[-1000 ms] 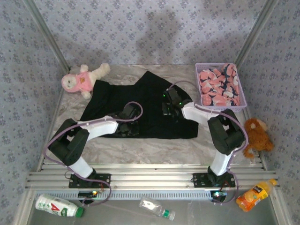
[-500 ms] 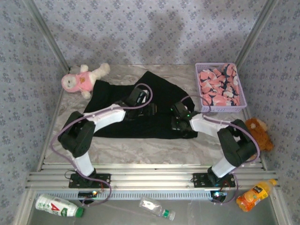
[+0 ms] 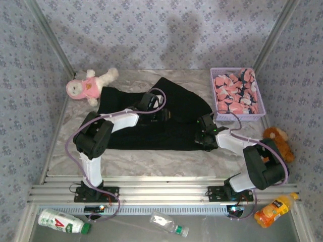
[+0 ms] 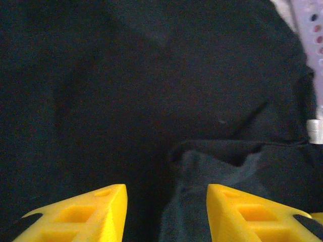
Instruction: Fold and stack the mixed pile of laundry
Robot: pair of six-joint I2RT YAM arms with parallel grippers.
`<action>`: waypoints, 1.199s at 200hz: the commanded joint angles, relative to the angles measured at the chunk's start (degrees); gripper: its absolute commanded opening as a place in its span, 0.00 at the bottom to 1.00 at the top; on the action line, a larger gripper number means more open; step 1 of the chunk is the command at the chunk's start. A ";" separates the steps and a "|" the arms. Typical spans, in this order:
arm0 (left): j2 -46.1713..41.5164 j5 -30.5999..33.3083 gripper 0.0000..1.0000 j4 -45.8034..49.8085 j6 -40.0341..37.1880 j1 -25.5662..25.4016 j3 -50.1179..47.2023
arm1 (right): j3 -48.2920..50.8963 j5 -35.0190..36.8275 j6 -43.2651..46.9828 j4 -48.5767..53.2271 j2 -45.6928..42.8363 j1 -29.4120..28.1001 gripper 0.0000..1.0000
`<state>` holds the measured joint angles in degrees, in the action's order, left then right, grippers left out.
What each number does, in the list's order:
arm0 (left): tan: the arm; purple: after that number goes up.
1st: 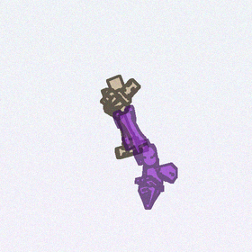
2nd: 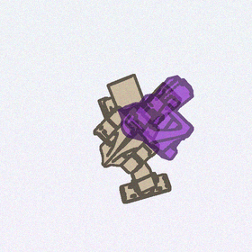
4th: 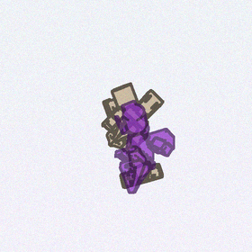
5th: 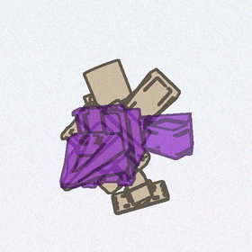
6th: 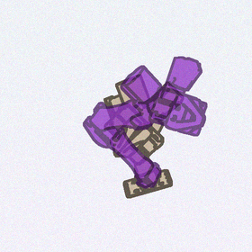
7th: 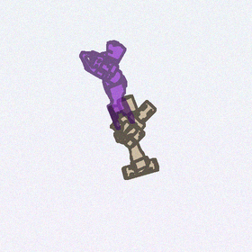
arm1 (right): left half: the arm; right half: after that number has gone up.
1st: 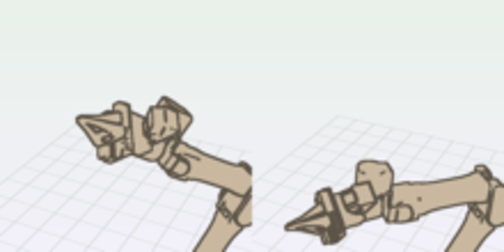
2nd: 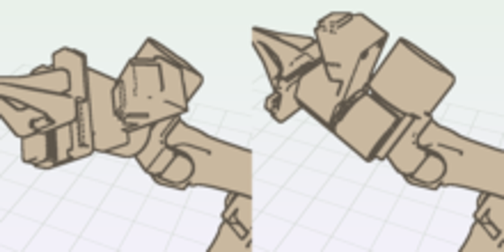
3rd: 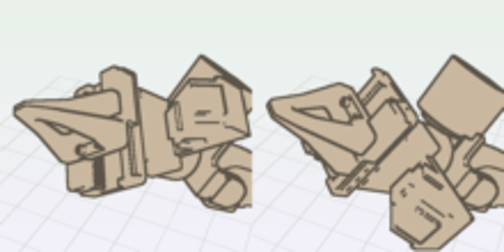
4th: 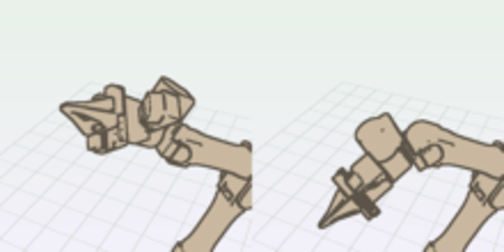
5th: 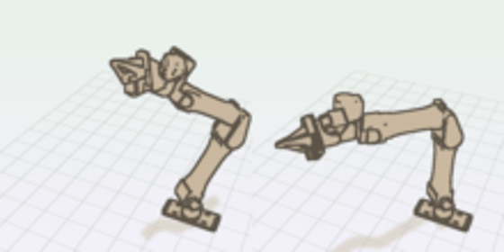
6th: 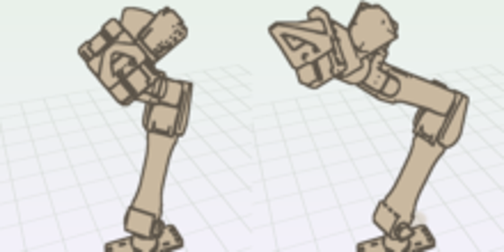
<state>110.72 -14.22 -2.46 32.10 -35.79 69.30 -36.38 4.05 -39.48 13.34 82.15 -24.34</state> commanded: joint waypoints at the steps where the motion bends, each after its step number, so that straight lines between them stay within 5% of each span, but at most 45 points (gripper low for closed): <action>1: 1.54 -5.95 0.47 -5.42 2.47 -0.75 0.71 | 1.63 0.34 -0.90 1.59 0.64 0.56 0.14; 45: 4.34 -6.42 0.41 -6.97 3.23 -1.05 1.05 | 1.31 0.43 -0.46 0.94 0.64 0.79 0.14; 66: 5.28 -6.68 0.26 -7.69 3.71 -0.88 2.07 | 1.19 0.79 -0.08 1.14 0.65 0.78 0.14; 81: 4.52 -4.89 0.04 -7.97 4.17 -0.69 2.09 | 1.42 1.28 -0.13 1.71 0.55 0.77 0.14; 94: 2.83 -1.80 0.00 -7.68 4.54 -0.33 1.07 | 1.78 1.37 -0.15 2.27 0.33 0.76 0.14; 163: -1.53 9.43 0.00 0.49 6.78 0.19 -3.83 | 1.73 1.43 -0.18 4.02 -0.22 1.30 0.13; 210: -6.55 1.59 0.10 -2.47 8.52 -1.81 -7.05 | -4.79 -0.55 2.94 5.88 -5.06 2.45 0.20; 240: -12.23 2.69 0.03 2.43 5.13 -5.28 -8.53 | -10.21 -0.87 6.71 5.45 -1.19 2.41 0.18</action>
<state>105.14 -10.26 -3.05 39.59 -38.28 61.43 -41.87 3.18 -36.27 17.82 78.94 -22.09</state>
